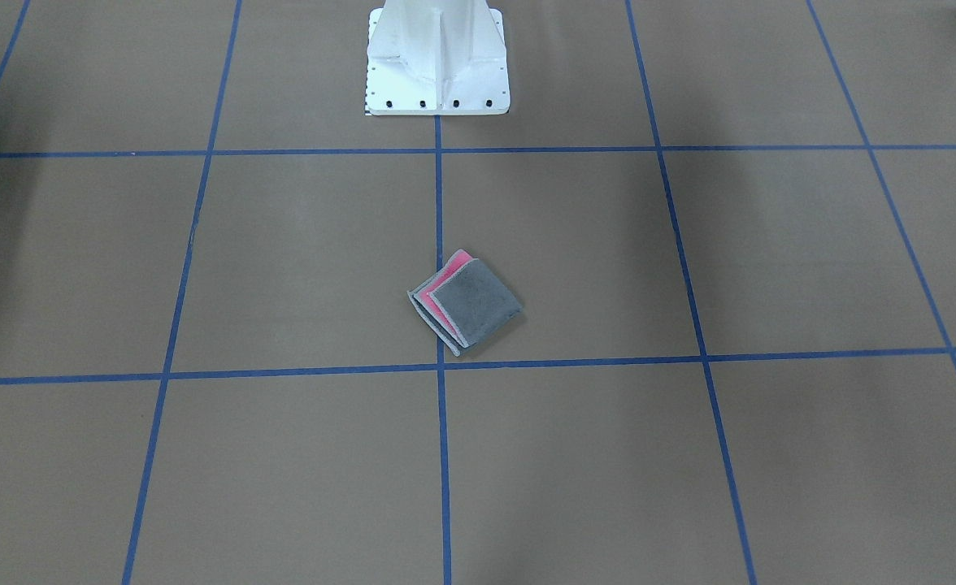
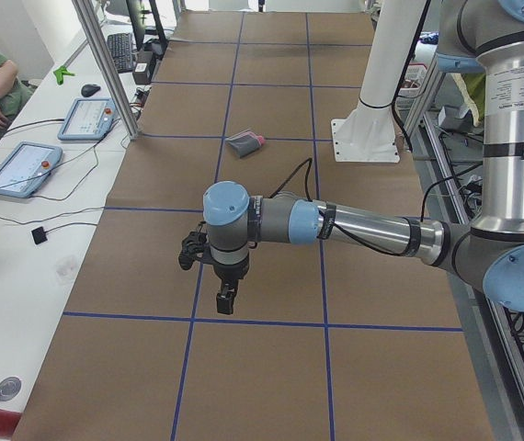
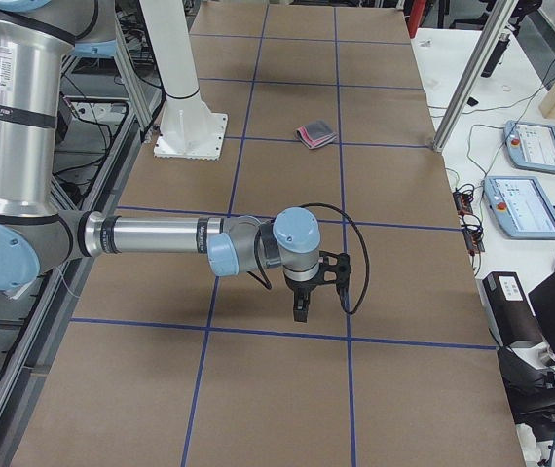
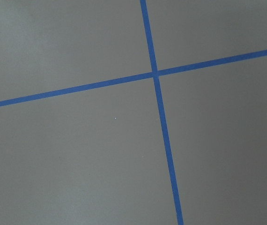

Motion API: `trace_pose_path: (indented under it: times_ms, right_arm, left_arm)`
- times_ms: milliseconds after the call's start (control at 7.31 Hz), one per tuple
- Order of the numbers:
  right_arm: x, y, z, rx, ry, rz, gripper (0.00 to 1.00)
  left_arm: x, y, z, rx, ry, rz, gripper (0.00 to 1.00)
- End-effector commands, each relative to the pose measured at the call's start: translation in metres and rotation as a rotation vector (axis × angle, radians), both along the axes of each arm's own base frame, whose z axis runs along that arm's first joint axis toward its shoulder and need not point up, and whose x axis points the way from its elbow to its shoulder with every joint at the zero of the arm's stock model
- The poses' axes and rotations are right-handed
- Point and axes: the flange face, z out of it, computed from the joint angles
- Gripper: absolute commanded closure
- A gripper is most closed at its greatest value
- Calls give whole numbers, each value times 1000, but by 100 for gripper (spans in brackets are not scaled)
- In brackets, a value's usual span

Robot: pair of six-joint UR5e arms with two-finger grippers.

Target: Fold towel twice with both arms

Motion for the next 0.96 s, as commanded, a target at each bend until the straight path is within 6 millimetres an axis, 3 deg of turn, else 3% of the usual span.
trace_pose_path:
  times_ms: [0,821]
  right_arm:
    - [-3,-28,-24,-90,10,0,0]
    - [-2,-23,-21,-91,8,-8,0]
  left_arm:
    - [0,-1,3,-6,0,0,0]
    - [0,-1,3,-4,0,1,0]
